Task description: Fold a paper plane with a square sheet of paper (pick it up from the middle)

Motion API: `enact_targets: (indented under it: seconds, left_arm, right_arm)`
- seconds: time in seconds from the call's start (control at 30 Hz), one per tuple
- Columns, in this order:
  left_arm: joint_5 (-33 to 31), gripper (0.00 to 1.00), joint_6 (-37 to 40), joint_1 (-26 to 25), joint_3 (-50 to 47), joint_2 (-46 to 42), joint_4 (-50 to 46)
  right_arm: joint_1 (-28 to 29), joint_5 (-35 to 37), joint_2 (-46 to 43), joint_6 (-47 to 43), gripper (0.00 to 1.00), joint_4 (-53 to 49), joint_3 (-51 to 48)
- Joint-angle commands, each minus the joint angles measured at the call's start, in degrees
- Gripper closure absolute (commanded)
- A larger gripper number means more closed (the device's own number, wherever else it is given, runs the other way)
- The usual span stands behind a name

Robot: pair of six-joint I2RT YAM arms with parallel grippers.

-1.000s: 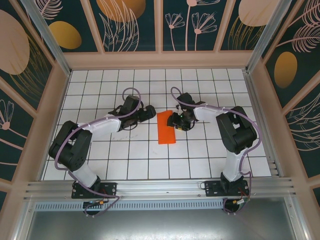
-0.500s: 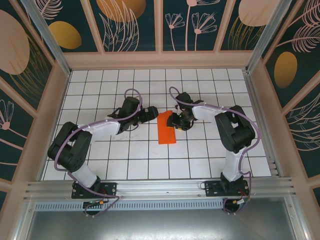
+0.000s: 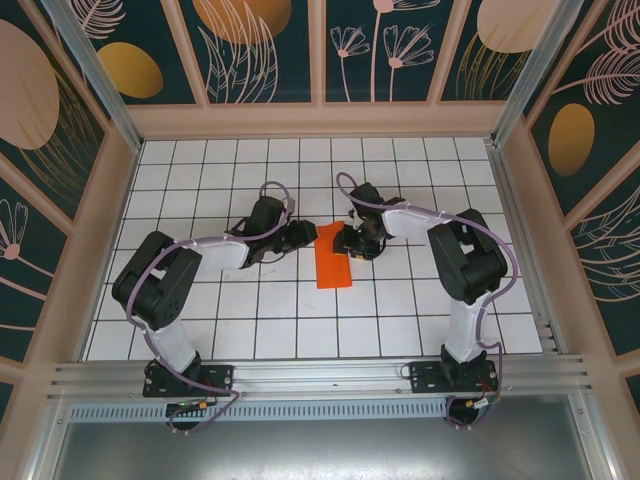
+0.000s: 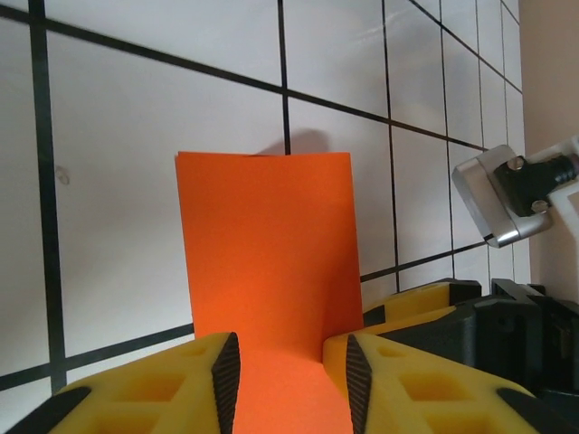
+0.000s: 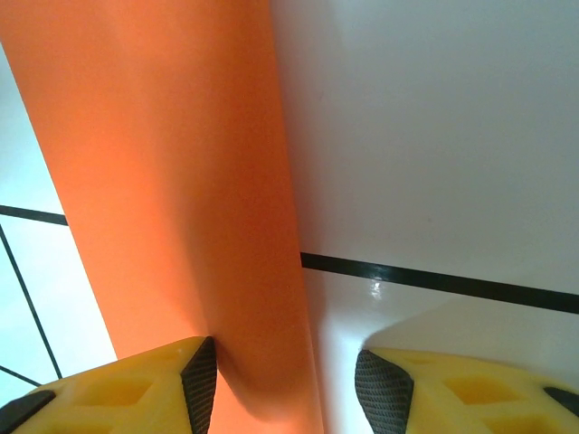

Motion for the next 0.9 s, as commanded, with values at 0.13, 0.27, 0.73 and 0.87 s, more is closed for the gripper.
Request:
enact_targets:
  seconds: [0.13, 0.27, 0.73, 0.87]
  left_arm:
    - [2.26, 0.69, -0.37, -1.40, 1.80, 2.89, 1.25]
    - [2.71, 0.73, -0.09, -2.10, 3.04, 4.30, 0.60]
    - [1.79, 0.83, 0.44, -3.58, 5.35, 8.42, -4.31]
    - [0.74, 0.84, -0.36, -3.59, 5.55, 9.06, -6.64]
  right_arm:
    - [-0.11, 11.86, 13.46, -0.72, 0.46, 2.42, -5.32]
    - [-0.11, 12.51, 13.57, -0.96, 0.46, 2.36, -5.40]
    - [0.15, 13.03, 13.80, -0.92, 0.46, 2.55, -5.85]
    - [0.40, 13.01, 13.74, -0.88, 0.46, 2.64, -5.93]
